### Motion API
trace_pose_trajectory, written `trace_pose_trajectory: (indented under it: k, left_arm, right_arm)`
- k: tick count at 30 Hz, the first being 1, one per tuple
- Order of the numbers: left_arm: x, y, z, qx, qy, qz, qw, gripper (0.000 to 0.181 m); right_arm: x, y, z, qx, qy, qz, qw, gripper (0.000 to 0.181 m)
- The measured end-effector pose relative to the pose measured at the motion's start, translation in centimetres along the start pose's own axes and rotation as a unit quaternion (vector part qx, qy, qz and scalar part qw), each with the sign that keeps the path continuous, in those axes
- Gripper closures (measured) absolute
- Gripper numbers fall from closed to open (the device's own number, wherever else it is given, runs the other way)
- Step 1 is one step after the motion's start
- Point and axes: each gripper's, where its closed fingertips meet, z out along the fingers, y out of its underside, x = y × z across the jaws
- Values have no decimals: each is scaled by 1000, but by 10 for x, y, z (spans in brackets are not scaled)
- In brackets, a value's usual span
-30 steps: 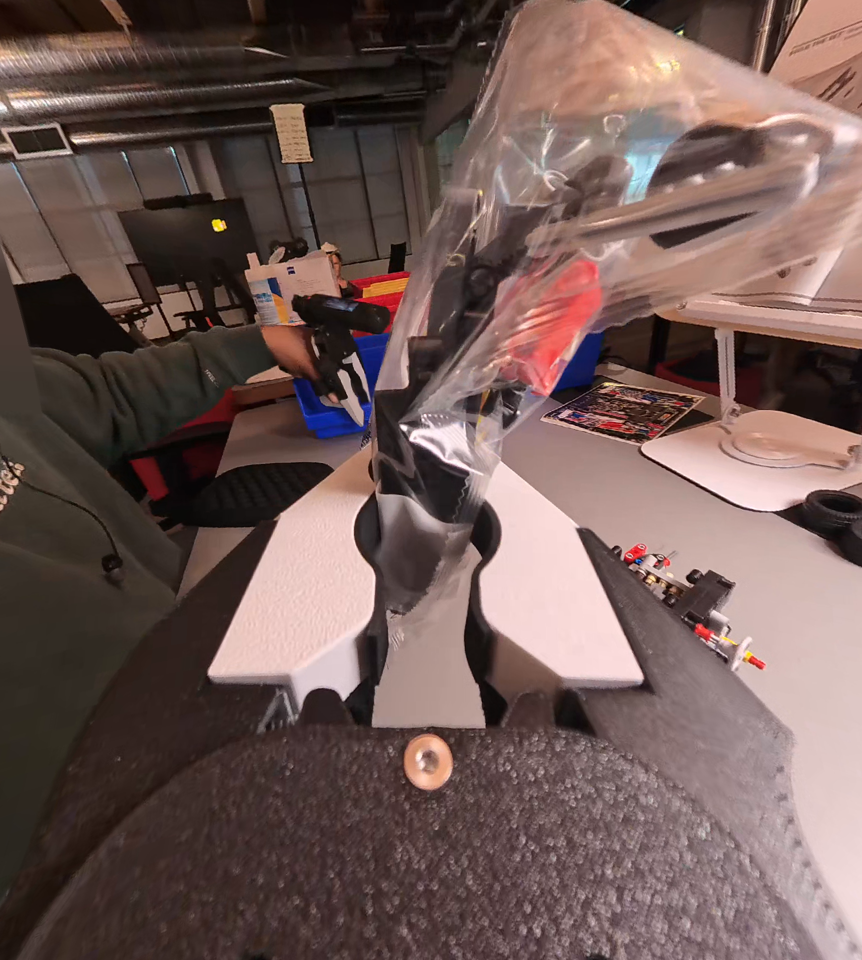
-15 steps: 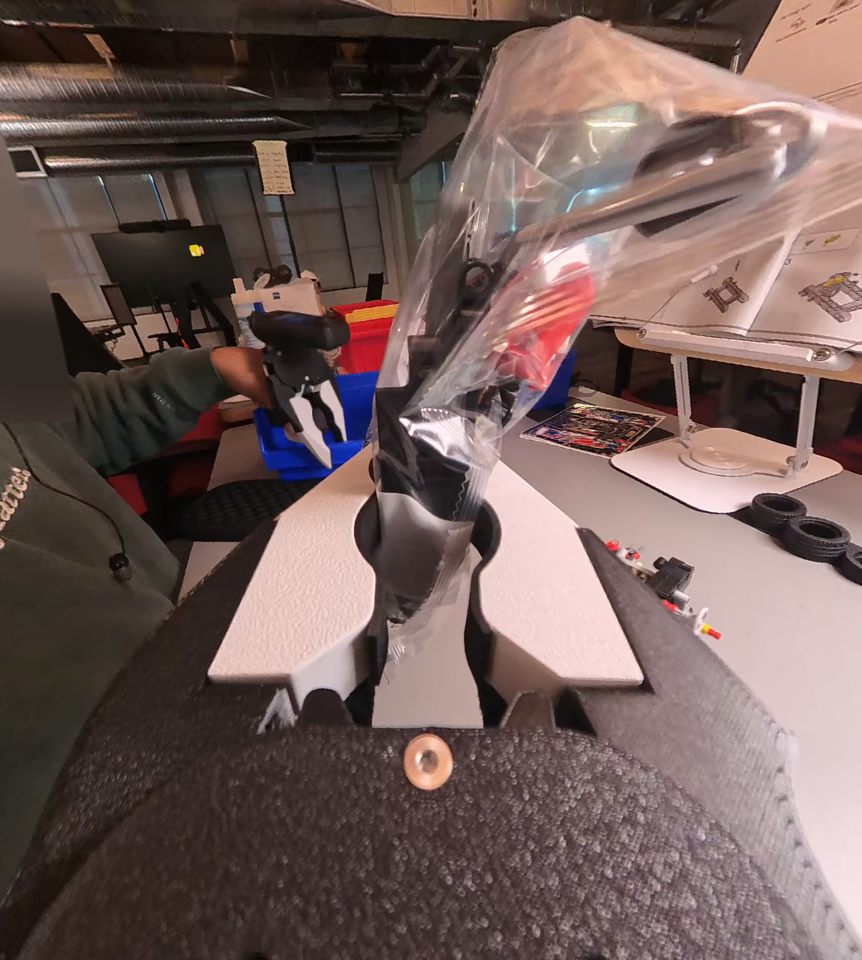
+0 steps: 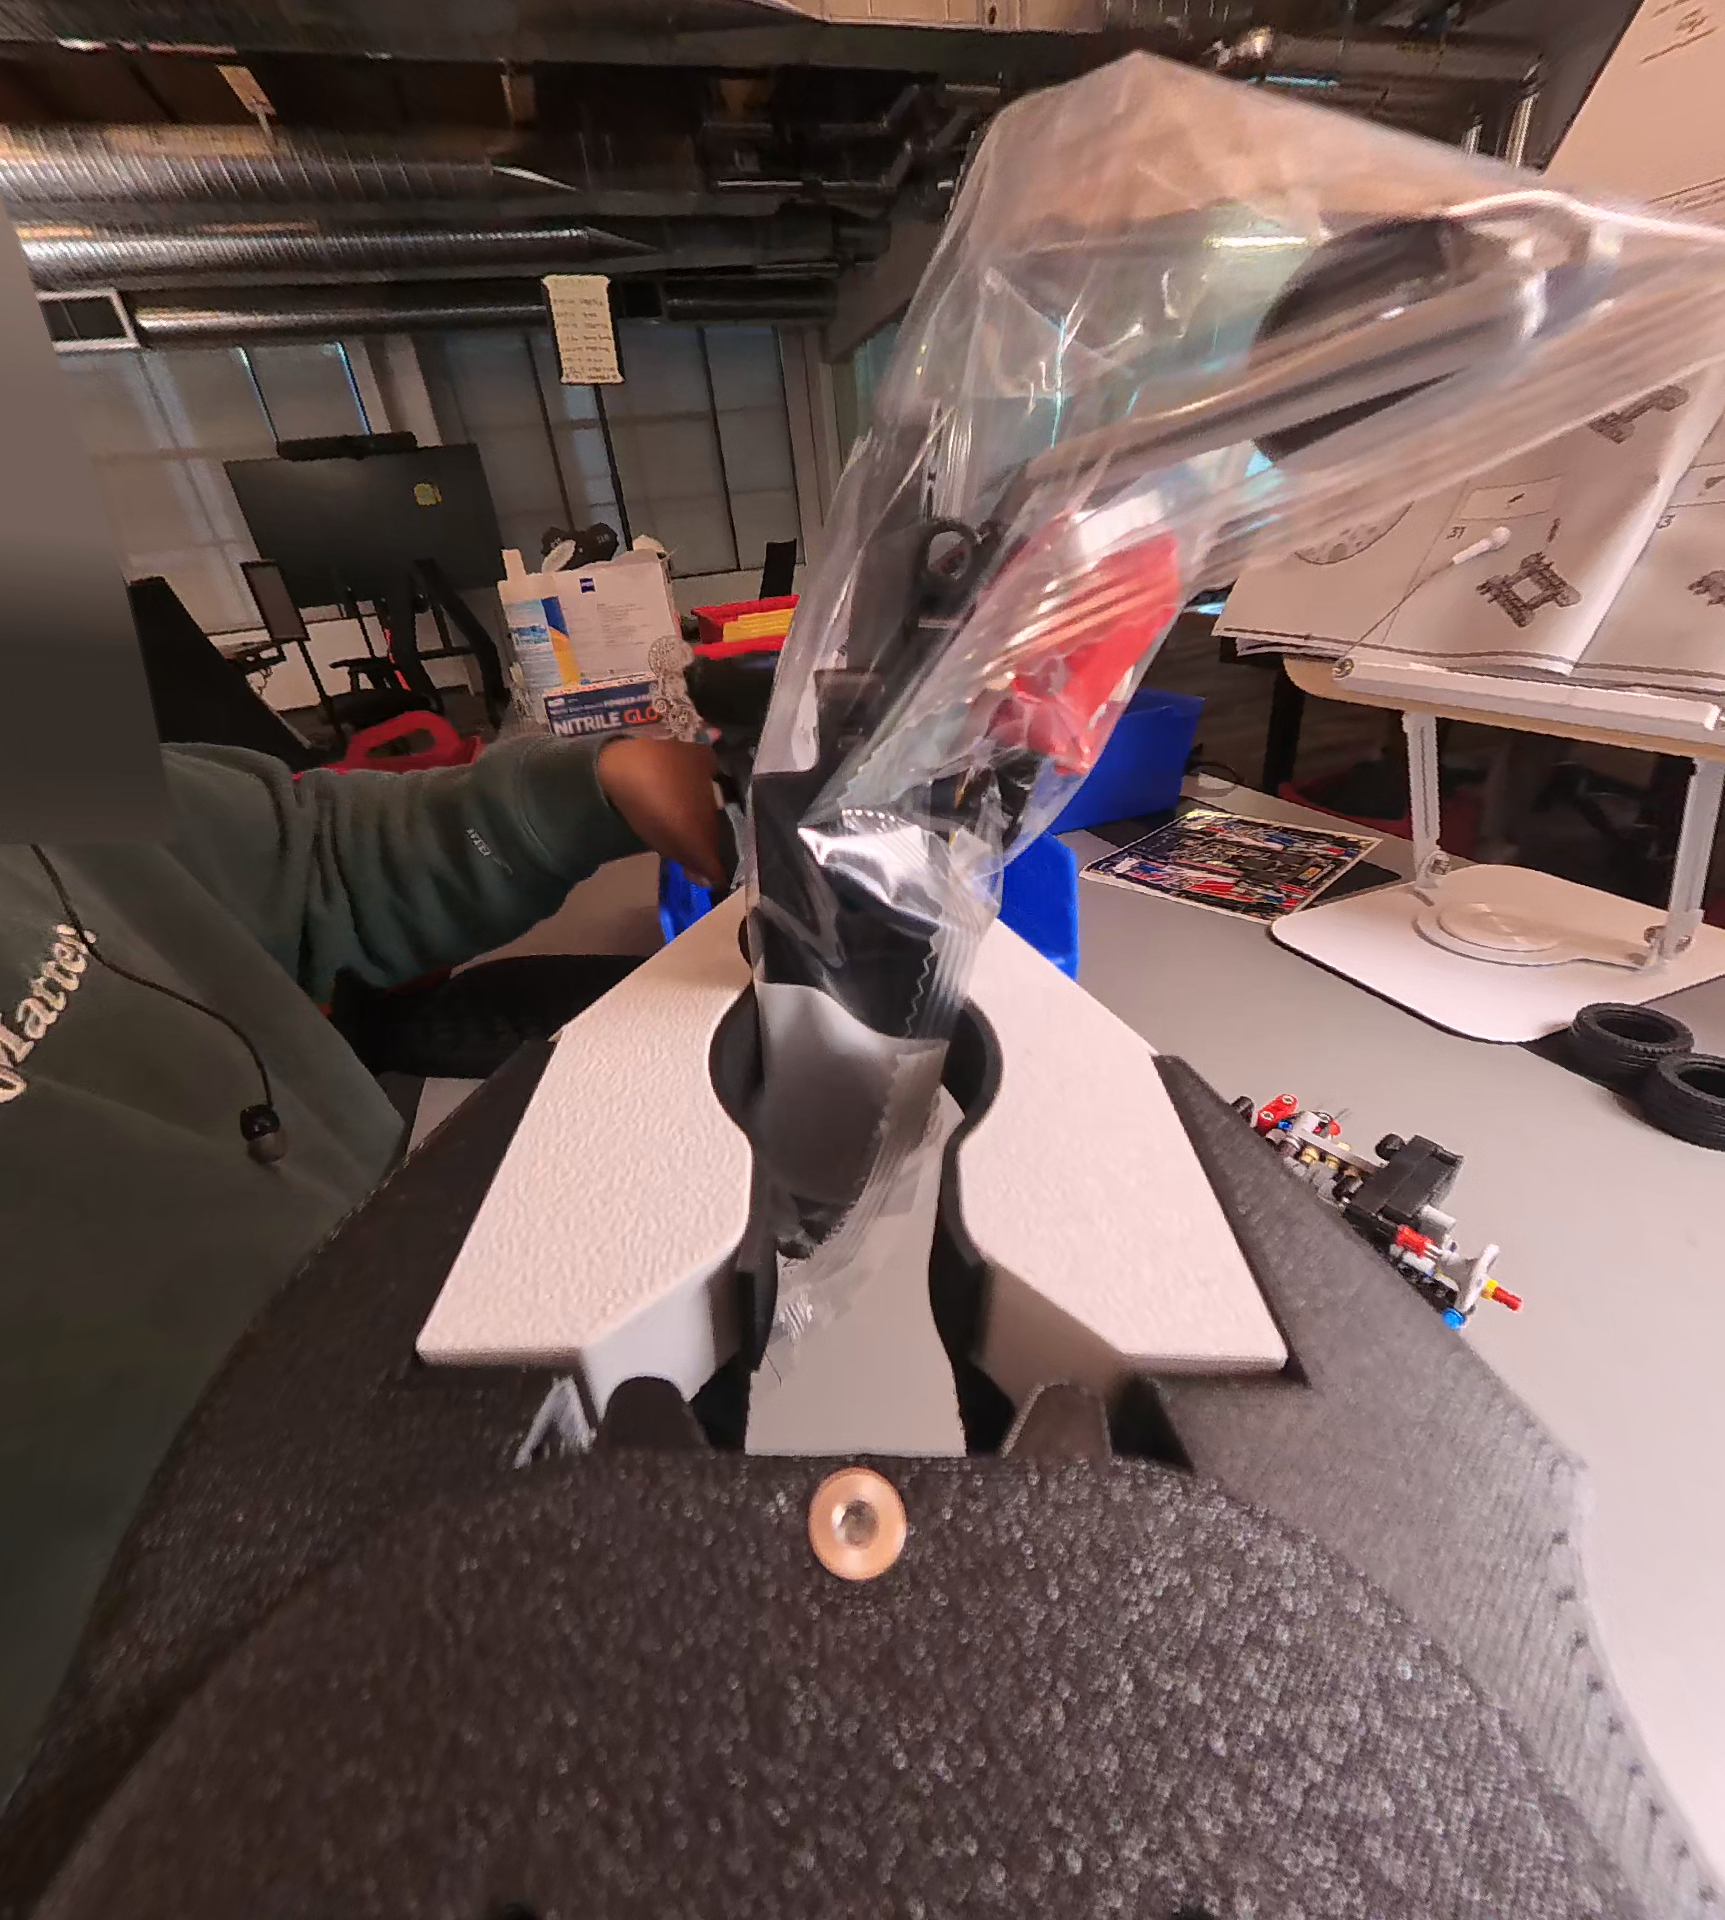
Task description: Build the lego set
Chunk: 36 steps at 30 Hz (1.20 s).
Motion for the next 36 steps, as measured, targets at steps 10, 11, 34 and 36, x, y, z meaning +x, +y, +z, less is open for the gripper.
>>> trace_pose_trajectory:
  k: [10, 11, 34, 36]
  left_arm:
    - [-7, -58, -8, 87, -5, 45, 995, 138]
    - [-11, -54, -12, 88, -2, 44, 995, 138]
    - [115, 14, -103, 407, 189, -18, 893, 181]
    - [107, 15, -103, 413, 168, -32, 894, 181]
  right_arm:
    - [-3, 9, -10, -22, 20, 2, 1000, 155]
    - [-3, 12, -11, -26, 22, 3, 999, 155]
    - [-67, 104, 49, -219, -85, -65, 970, 155]
    - [-64, 102, 53, -218, -64, -74, 971, 155]
